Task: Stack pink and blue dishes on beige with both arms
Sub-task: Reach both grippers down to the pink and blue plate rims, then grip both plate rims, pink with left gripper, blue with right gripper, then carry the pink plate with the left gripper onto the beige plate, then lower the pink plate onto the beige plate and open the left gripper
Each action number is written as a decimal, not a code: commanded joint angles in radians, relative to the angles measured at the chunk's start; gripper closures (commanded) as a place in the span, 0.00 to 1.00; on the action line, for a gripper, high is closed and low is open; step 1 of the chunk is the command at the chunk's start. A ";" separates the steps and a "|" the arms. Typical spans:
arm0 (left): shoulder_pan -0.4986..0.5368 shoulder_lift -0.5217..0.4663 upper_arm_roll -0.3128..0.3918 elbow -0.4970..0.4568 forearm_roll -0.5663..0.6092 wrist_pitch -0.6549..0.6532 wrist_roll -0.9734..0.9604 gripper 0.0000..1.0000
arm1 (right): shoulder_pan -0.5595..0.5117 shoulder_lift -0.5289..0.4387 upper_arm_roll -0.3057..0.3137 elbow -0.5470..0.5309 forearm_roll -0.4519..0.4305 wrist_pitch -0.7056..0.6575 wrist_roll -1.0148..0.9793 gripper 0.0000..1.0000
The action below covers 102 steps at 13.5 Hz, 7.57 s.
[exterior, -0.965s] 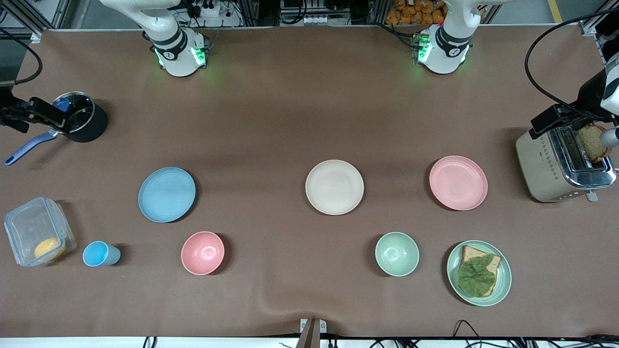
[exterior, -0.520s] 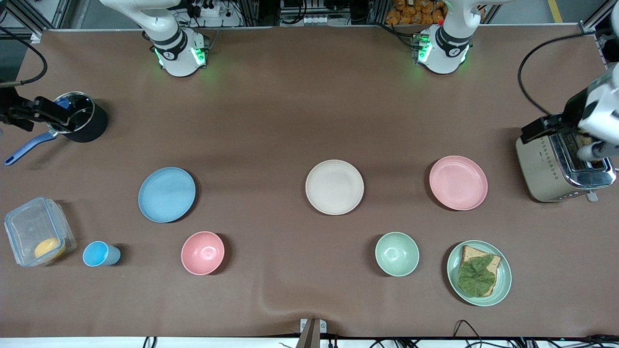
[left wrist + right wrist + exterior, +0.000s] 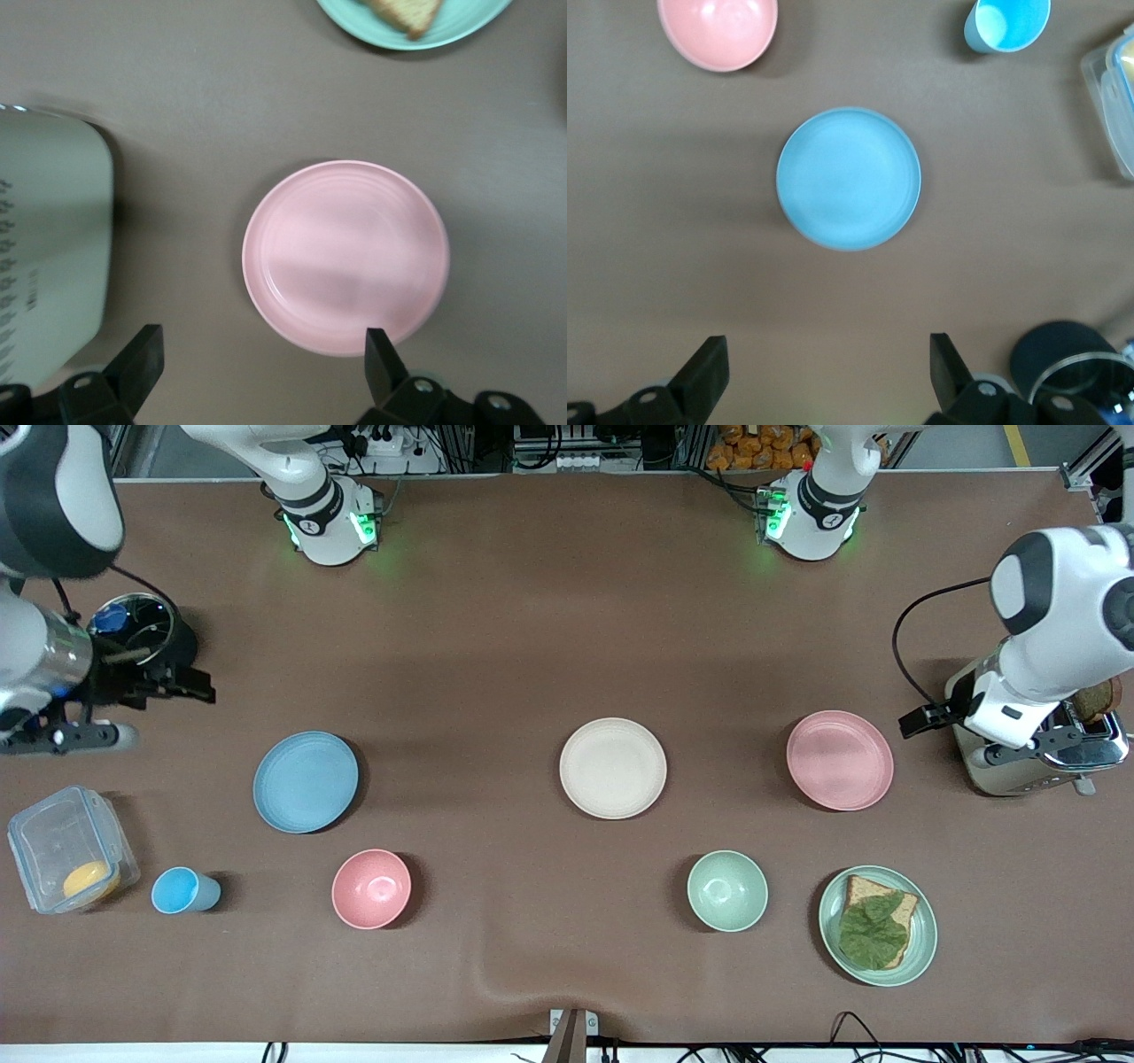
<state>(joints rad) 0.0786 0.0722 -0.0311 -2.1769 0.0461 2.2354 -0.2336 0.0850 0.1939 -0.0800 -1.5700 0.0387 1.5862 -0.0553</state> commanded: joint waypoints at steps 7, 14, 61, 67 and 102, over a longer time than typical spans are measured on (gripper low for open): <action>0.067 0.240 -0.006 -0.169 -0.005 0.473 -0.033 0.00 | -0.114 0.205 0.002 -0.274 0.013 0.478 -0.109 0.00; 0.072 0.310 -0.006 -0.164 -0.005 0.543 -0.036 0.54 | -0.137 0.369 0.002 -0.274 0.066 0.534 -0.144 0.00; -0.128 0.291 -0.349 0.204 -0.071 0.167 -0.806 1.00 | -0.102 0.346 0.057 -0.021 0.132 0.291 -0.474 1.00; -0.143 0.299 -0.349 0.204 -0.071 0.170 -0.816 1.00 | -0.102 0.352 0.057 -0.021 0.133 0.293 -0.475 1.00; -0.347 0.363 -0.349 0.134 -0.023 0.296 -1.067 1.00 | -0.109 0.360 0.057 -0.022 0.147 0.301 -0.483 1.00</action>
<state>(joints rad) -0.2584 0.4204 -0.3868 -2.0449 -0.0012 2.5080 -1.2831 -0.0173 0.5534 -0.0253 -1.6000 0.1722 1.8930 -0.5390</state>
